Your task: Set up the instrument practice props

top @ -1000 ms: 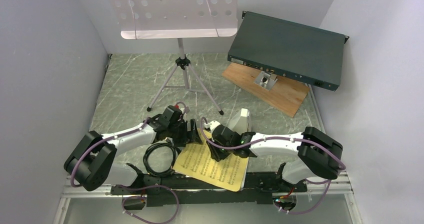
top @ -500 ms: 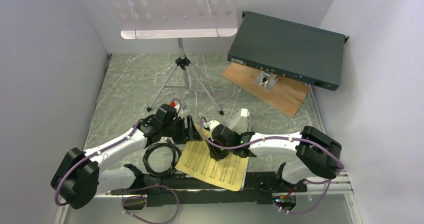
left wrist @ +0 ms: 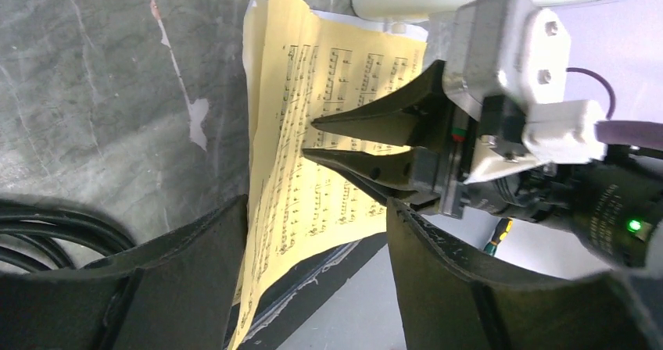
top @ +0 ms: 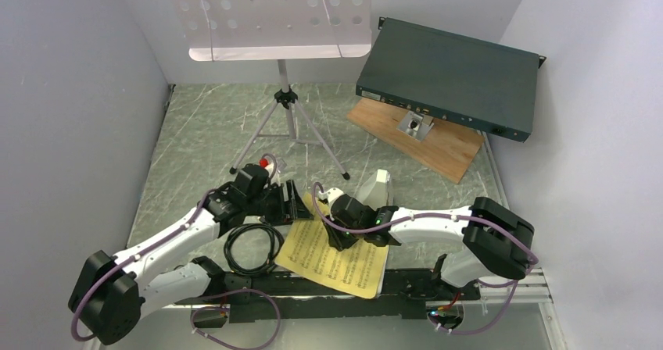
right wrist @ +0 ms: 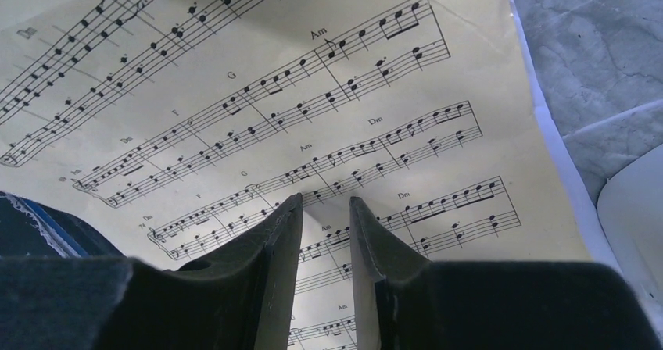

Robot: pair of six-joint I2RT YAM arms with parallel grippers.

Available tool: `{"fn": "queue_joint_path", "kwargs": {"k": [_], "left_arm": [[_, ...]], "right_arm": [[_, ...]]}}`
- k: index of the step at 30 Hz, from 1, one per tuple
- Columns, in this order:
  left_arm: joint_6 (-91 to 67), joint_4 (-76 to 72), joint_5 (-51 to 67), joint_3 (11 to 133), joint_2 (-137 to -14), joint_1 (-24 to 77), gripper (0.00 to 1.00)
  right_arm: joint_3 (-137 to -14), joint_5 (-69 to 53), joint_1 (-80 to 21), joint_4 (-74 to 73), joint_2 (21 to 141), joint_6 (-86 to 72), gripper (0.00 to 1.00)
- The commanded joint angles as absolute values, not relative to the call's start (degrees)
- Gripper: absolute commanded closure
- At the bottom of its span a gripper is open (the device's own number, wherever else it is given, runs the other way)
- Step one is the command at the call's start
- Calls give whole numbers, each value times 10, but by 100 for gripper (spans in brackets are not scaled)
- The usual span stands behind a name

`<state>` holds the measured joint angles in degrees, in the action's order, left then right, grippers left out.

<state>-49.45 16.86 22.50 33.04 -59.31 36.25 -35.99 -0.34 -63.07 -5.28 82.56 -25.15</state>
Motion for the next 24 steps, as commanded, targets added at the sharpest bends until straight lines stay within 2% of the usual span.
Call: {"fn": "queue_joint_path", "kwargs": {"k": [1,5,10,24], "left_arm": [[-521,146,236,325,-571,365,31],[-535,130,248,315,-572,368,32],[-512,197,219,332,-541,374,29],[-491,249,222,339,-501,374,29]], "right_arm": [[-359,-13,-633,-55,848,-258,69],[-363,-17,-633,-56,853,-257,70],[-360,-16,-633,-56,852,-258,70],[-372,-27,-633,-55,872,-255,71]]}}
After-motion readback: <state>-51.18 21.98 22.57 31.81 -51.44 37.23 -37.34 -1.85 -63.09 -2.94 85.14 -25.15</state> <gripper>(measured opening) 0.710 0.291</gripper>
